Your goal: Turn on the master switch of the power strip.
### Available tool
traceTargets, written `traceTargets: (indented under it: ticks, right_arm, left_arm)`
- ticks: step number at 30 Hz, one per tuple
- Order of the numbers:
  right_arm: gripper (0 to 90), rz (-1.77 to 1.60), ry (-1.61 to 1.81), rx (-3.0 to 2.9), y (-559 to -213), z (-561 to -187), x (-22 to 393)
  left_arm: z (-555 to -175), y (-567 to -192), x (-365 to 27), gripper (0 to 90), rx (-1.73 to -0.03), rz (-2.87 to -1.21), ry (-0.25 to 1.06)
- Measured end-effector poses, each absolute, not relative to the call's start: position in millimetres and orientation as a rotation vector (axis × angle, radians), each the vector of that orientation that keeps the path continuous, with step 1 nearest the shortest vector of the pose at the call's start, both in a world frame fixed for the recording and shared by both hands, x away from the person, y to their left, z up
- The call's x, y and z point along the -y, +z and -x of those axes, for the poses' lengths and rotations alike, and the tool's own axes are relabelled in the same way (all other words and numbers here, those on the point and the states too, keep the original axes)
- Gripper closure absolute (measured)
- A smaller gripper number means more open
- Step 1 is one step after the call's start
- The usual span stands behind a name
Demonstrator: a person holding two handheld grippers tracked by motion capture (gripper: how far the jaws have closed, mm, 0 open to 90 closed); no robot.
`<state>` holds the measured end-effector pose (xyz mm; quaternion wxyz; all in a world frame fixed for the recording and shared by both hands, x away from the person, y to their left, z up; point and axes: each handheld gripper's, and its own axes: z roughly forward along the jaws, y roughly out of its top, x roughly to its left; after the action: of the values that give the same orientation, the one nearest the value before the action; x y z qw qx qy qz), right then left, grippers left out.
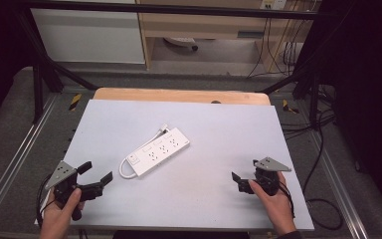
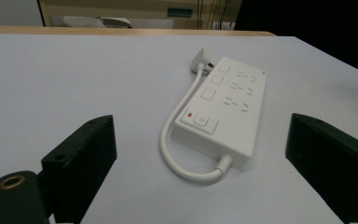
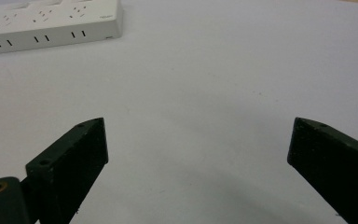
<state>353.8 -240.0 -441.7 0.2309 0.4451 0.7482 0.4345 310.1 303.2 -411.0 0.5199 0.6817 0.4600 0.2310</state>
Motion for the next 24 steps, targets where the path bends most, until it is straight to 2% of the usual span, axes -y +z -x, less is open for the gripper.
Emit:
traceTargets:
  ticks: [24]
  right_arm:
    - [4.2, -1.214, 1.202, -2.052, -440.0, -353.7, 237.0]
  left_arm:
    - [-308.7, -407.2, -299.9, 7.2, -1.079, -1.615, 0.552]
